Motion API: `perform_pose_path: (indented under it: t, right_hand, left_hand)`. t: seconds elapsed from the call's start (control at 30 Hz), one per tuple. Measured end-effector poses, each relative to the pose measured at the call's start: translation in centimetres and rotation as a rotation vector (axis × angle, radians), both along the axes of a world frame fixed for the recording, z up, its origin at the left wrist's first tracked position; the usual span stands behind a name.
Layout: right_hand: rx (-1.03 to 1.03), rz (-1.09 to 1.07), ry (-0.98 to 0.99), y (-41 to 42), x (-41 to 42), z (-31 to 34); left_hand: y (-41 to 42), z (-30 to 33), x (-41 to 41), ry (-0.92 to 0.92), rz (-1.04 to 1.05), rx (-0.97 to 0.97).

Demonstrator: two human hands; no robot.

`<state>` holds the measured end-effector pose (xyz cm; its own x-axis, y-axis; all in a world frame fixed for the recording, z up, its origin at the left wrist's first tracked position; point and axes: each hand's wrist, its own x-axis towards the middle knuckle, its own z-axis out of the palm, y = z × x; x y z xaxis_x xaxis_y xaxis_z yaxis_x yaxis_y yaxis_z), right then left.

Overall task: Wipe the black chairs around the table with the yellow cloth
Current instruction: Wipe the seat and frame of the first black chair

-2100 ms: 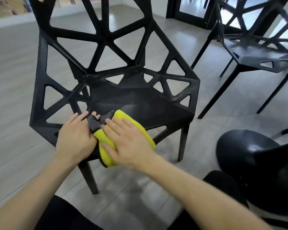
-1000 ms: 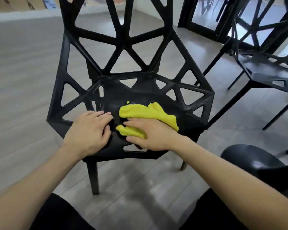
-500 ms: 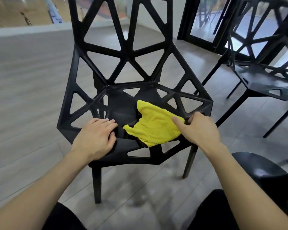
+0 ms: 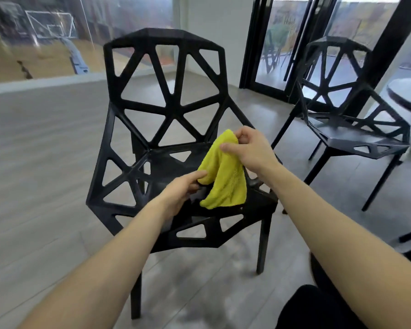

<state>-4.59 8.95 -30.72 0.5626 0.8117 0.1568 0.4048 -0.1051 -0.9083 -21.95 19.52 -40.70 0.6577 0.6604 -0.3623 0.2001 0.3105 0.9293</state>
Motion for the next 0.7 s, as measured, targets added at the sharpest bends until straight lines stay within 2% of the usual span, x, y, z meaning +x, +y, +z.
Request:
perform_pose_path:
  t: [0.1, 0.2, 0.33, 0.4, 0.47, 0.53, 0.6, 0.7]
  right_hand:
    - [0.025, -0.001, -0.020, 0.3, 0.1, 2.9]
    - [0.031, -0.047, -0.155, 0.1, 0.1, 5.2]
    - [-0.042, -0.099, -0.341, -0.9, 1.0, 8.1]
    - [-0.074, -0.052, -0.231, -1.0, 1.8, 7.7]
    - [-0.104, -0.008, -0.085, -0.9, 2.2, 6.1]
    - [-0.146, -0.008, -0.138, -0.6, 2.5, 4.3]
    - [-0.128, -0.045, -0.161, -0.2, 2.8, 3.2]
    - [-0.085, -0.028, -0.134, 0.1, 2.9, 2.5]
  left_hand:
    - [-1.2, 0.6, 1.4, -0.085, -0.055, -0.140]
    - [-1.8, 1.2, 2.6, -0.227, 0.001, -0.138]
    - [0.5, 2.6, 2.2, -0.452, 0.318, -0.120]
    - [1.7, 3.9, 1.0, -0.517, 0.429, -0.121]
    - [2.6, 4.6, -0.7, -0.396, 0.338, -0.045]
    - [3.6, 5.0, -2.5, -0.216, 0.213, 0.081]
    - [5.2, 5.7, -3.7, -0.106, 0.247, 0.202]
    - [6.3, 7.6, -4.0, -0.072, 0.387, 0.390]
